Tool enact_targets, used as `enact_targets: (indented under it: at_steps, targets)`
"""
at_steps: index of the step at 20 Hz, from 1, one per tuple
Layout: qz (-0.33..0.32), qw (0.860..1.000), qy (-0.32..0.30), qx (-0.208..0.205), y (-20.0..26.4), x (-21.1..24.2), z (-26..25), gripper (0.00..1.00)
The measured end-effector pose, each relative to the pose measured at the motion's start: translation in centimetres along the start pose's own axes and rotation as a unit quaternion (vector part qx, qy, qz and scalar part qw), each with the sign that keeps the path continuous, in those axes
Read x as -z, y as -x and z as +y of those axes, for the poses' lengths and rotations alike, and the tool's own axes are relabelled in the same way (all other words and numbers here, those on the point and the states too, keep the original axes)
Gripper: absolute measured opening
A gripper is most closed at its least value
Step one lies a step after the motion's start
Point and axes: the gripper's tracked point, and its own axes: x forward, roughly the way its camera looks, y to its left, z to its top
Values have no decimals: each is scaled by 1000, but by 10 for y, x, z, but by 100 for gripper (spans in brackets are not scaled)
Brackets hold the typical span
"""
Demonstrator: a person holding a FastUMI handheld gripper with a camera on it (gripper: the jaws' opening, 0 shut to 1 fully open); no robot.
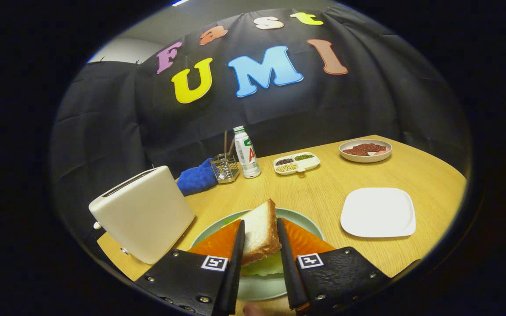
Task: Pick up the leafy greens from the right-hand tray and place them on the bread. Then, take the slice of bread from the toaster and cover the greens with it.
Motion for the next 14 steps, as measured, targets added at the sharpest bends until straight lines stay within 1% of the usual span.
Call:
enact_targets:
  at_steps: [3,6,7,8,14]
  targets:
    - [1,1000,4,1,0,0,-2,44]
    - [-3,1000,23,11,1,-1,-8,44]
    - [-6,999,29,18,-1,-2,-12,50]
    - [-9,999,33,23,0,-4,-15,52]
    - [-6,999,36,30,-4,-4,-23,52]
